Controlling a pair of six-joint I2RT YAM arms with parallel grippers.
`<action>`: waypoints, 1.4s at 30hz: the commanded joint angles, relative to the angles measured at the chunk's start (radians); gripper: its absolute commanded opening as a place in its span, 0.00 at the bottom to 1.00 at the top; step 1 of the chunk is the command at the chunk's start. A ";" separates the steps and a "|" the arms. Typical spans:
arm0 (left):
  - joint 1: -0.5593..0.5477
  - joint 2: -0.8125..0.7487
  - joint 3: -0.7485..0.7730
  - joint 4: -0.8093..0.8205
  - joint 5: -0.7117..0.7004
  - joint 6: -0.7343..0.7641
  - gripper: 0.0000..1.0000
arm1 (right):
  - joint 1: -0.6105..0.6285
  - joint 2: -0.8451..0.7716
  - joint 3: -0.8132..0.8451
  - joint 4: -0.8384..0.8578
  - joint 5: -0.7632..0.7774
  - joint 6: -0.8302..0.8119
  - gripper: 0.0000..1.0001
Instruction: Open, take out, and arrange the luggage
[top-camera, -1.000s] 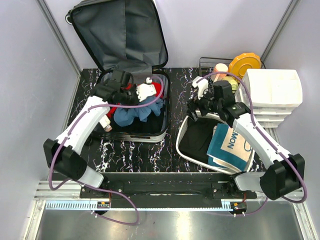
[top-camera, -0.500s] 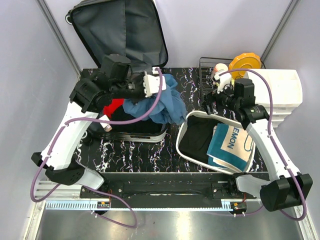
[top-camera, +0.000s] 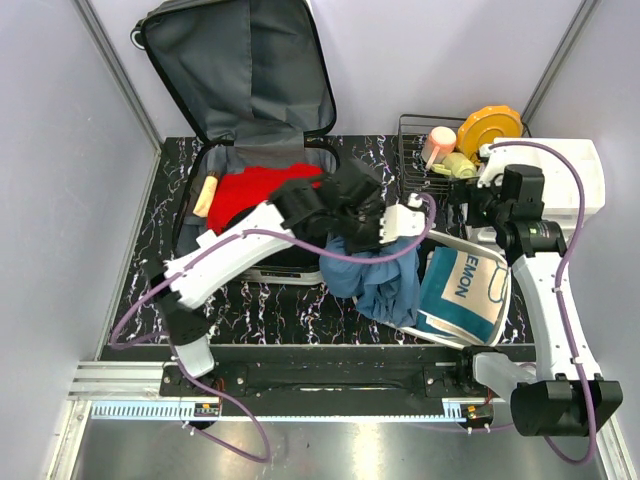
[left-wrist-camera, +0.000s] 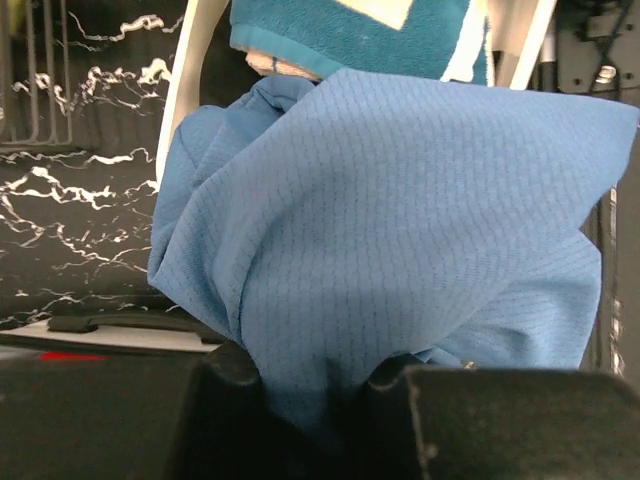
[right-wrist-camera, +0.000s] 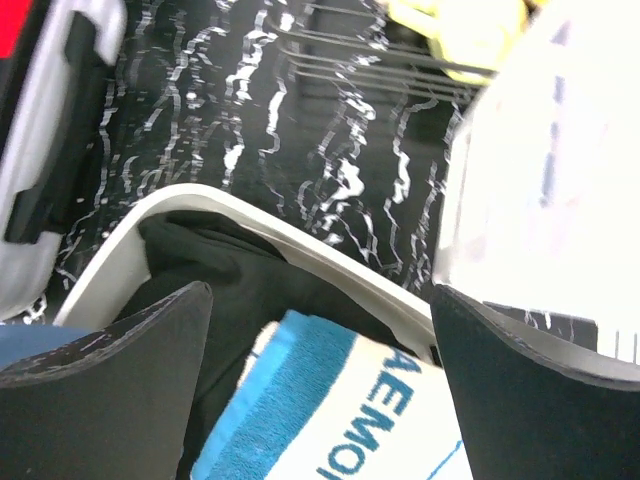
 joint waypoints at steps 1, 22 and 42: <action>-0.013 0.079 0.070 0.213 -0.071 -0.103 0.00 | -0.079 -0.014 -0.005 -0.049 0.049 0.057 1.00; -0.087 0.207 -0.245 0.552 0.110 -0.166 0.76 | -0.277 0.048 0.116 -0.408 -0.590 -0.259 0.93; 0.510 -0.142 -0.323 0.169 0.152 -0.198 0.99 | 0.111 0.102 -0.182 -0.386 -0.350 -0.594 0.71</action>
